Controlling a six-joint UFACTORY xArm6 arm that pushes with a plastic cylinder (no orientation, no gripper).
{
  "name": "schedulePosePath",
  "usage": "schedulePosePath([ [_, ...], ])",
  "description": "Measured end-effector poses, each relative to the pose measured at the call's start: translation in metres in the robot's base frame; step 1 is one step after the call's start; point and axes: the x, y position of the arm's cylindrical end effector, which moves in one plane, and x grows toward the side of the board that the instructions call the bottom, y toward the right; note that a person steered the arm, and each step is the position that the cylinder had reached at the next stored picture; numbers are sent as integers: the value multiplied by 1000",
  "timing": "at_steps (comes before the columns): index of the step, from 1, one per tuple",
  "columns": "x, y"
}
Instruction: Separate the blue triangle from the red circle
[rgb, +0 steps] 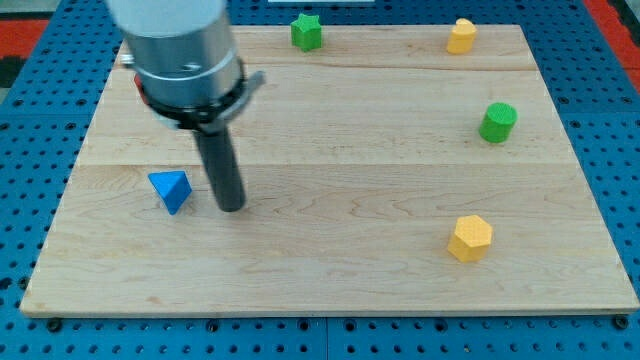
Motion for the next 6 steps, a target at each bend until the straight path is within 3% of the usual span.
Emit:
schedulePosePath([
  [1,-1,-64],
  [2,-54,-90],
  [3,-78,-89],
  [4,-56,-30],
  [5,37,-59],
  [6,4,-100],
])
